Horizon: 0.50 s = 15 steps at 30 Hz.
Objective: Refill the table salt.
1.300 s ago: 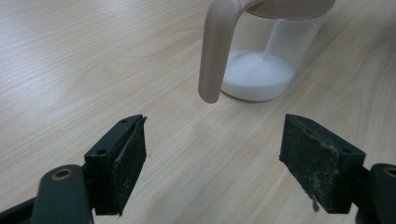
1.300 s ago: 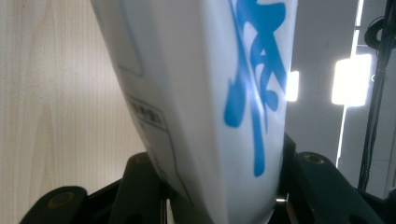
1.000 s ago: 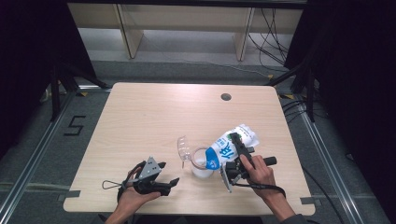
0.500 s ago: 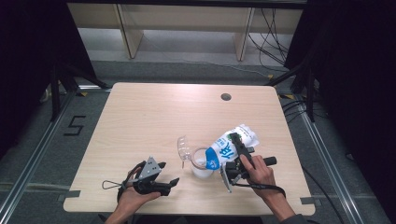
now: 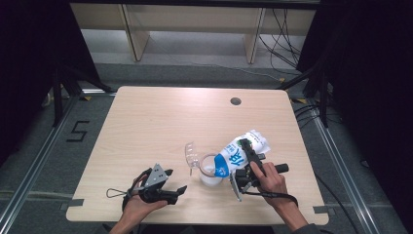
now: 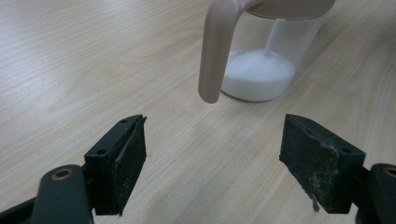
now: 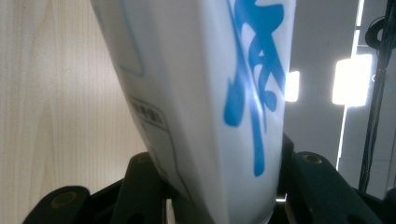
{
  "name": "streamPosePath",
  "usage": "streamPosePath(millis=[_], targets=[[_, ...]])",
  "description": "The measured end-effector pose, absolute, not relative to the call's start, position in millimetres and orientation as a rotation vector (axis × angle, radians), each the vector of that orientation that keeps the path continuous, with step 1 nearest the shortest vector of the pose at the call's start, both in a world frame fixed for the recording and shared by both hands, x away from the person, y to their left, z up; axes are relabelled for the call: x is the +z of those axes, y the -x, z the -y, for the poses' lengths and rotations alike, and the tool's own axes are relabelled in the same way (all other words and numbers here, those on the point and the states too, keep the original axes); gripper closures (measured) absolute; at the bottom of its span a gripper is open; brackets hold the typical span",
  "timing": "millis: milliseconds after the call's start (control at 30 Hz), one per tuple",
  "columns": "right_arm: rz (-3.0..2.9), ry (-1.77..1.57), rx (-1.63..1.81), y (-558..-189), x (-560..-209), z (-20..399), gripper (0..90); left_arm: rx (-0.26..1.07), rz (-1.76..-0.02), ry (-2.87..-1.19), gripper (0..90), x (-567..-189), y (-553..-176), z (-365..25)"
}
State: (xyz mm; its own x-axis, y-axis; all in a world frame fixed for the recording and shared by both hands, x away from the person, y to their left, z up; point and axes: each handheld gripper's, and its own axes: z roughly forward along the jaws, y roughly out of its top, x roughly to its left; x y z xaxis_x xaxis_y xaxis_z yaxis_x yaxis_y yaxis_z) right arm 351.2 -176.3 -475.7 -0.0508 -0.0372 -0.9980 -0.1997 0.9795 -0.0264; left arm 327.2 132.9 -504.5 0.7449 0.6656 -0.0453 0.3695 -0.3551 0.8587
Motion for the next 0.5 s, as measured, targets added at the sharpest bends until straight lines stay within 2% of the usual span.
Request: streamPosePath(millis=[500], targets=[[-1.618,0.192,0.13,-351.2,-475.1,176.6,62.1,0.386,-0.787,-1.979,22.1,-504.6,-327.3,-132.8]])
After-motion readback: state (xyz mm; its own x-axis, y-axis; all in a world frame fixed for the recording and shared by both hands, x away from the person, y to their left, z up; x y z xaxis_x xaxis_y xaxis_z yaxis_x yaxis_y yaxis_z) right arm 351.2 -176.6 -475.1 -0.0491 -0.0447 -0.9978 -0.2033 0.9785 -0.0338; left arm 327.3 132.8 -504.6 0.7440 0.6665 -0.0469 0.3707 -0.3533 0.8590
